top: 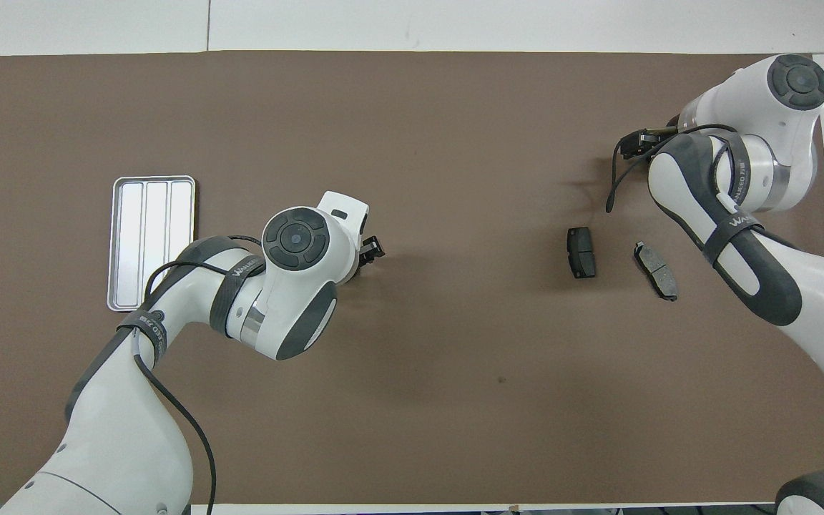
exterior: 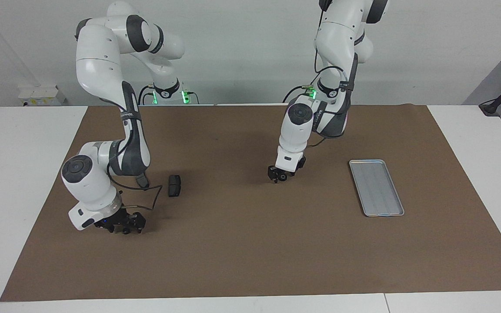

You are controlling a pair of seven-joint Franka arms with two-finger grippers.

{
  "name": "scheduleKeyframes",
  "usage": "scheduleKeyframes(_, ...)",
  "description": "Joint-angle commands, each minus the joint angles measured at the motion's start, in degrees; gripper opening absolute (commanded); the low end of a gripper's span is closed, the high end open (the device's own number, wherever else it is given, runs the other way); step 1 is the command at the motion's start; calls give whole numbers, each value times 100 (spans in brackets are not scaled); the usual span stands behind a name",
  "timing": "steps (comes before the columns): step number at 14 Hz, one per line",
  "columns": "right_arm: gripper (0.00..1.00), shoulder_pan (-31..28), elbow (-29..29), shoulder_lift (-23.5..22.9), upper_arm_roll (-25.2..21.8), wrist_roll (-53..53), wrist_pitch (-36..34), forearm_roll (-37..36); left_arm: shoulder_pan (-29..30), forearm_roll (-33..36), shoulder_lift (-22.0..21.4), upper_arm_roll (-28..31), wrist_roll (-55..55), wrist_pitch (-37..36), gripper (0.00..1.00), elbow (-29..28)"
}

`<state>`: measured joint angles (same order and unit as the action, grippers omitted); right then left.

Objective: Pick bearing gear from pile to tray

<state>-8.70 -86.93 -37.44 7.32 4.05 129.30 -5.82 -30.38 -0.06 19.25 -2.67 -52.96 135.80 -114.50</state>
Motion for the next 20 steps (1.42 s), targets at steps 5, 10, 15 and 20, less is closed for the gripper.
scheduleKeyframes(5,95,-62,-52,-88,50,43,210,2,-91,58,-52,91,-110,96,44,-152)
scheduleKeyframes(10,87,-79,-52,-88,50,34,228,-24,-91,58,-87,135,-118,-323,18,-47)
scheduleKeyframes(15,37,-88,-52,-88,50,26,193,-24,655,67,-895,162,652,-1369,18,42)
scheduleKeyframes(20,0,-132,-69,-88,50,-18,140,-24,1946,67,-1116,170,3032,-1891,20,41)
